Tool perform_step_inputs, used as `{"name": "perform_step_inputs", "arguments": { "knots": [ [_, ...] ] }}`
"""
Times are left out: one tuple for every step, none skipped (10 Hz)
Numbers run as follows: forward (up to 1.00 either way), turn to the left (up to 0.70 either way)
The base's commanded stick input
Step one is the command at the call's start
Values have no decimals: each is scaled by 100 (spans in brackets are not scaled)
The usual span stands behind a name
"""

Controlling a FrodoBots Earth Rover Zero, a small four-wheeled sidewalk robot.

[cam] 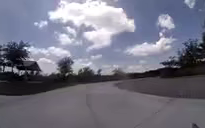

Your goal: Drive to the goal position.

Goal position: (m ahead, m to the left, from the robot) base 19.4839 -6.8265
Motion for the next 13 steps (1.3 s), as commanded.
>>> {"name": "perform_step_inputs", "arguments": {
  "knots": [
    [85, 21],
    [85, 0],
    [85, 0],
    [85, 0],
    [85, 0],
    [85, 0],
    [85, 23],
    [85, 34],
    [85, 13],
    [85, 0],
    [85, 0],
    [85, 0],
    [85, 0]
  ]
}}
